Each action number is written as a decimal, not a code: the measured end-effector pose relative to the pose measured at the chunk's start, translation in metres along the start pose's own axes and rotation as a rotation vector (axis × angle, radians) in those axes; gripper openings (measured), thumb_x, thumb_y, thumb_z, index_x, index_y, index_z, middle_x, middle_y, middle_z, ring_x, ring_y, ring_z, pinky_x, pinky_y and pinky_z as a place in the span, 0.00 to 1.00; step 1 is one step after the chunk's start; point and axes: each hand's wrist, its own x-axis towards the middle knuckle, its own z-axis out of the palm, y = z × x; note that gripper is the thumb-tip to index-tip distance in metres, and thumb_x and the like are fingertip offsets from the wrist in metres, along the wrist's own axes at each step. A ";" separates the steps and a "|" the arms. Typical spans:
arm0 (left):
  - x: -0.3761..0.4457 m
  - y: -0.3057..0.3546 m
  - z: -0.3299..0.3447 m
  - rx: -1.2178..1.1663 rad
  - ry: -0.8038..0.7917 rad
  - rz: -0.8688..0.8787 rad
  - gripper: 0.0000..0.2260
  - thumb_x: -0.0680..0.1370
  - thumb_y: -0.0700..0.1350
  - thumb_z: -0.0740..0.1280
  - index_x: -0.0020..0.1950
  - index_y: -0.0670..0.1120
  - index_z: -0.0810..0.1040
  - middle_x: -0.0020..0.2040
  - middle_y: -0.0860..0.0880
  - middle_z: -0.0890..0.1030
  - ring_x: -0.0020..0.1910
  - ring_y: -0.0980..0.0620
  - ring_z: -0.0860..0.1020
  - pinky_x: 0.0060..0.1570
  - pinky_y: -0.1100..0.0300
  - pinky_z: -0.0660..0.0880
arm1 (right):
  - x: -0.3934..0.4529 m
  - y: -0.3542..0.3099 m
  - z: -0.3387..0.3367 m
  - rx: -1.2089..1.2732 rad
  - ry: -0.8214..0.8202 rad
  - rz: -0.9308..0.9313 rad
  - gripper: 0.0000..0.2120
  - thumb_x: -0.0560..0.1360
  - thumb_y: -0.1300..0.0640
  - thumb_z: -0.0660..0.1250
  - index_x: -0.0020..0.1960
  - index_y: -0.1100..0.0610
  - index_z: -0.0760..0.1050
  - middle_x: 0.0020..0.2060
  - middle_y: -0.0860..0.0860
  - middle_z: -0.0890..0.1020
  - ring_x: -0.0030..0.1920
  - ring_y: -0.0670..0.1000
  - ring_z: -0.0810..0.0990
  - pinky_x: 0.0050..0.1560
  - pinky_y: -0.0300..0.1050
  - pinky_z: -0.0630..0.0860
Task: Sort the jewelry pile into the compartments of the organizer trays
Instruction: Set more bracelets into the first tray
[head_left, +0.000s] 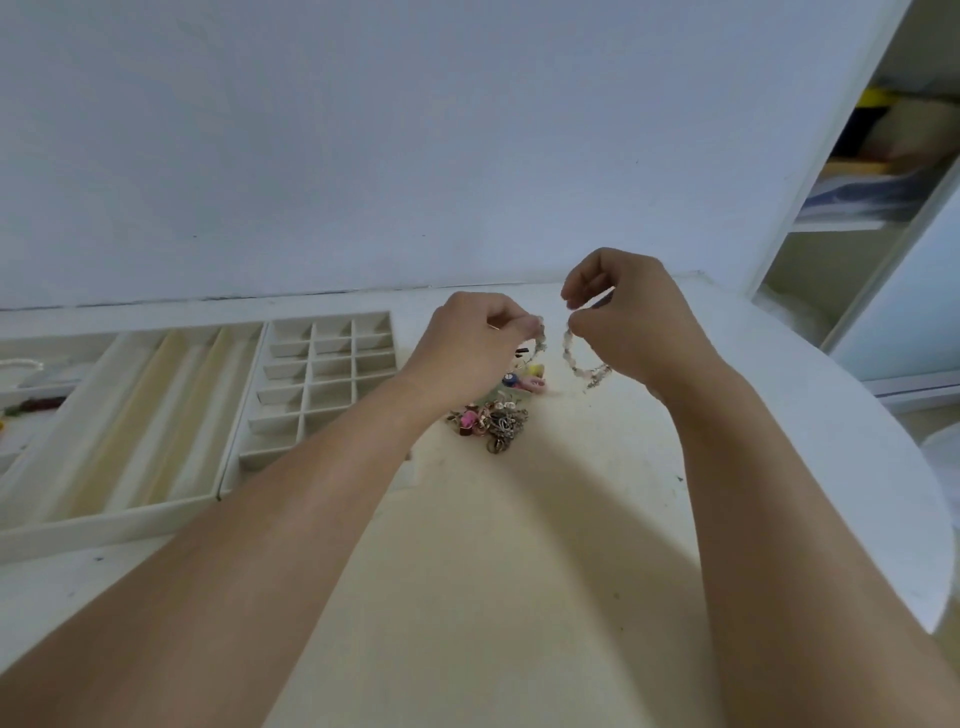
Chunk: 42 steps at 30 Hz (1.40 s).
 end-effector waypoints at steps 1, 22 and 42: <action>0.000 0.001 -0.001 -0.042 0.021 -0.004 0.08 0.81 0.49 0.68 0.44 0.51 0.85 0.41 0.59 0.83 0.43 0.59 0.80 0.45 0.62 0.75 | 0.000 0.001 0.000 0.007 0.028 -0.018 0.16 0.71 0.70 0.63 0.42 0.49 0.76 0.45 0.44 0.82 0.36 0.45 0.78 0.23 0.32 0.67; -0.092 -0.036 -0.199 -0.279 0.146 -0.212 0.08 0.82 0.43 0.67 0.49 0.39 0.81 0.47 0.41 0.87 0.44 0.42 0.86 0.47 0.52 0.81 | -0.037 -0.068 0.073 0.500 -0.265 0.015 0.08 0.80 0.55 0.68 0.47 0.61 0.78 0.37 0.56 0.83 0.35 0.59 0.81 0.43 0.57 0.83; -0.169 -0.130 -0.357 0.311 0.020 -0.341 0.03 0.76 0.44 0.74 0.46 0.46 0.86 0.40 0.45 0.86 0.37 0.54 0.84 0.44 0.54 0.81 | -0.069 -0.246 0.274 0.355 -0.717 -0.117 0.12 0.81 0.51 0.67 0.48 0.61 0.77 0.34 0.57 0.81 0.29 0.55 0.79 0.36 0.58 0.83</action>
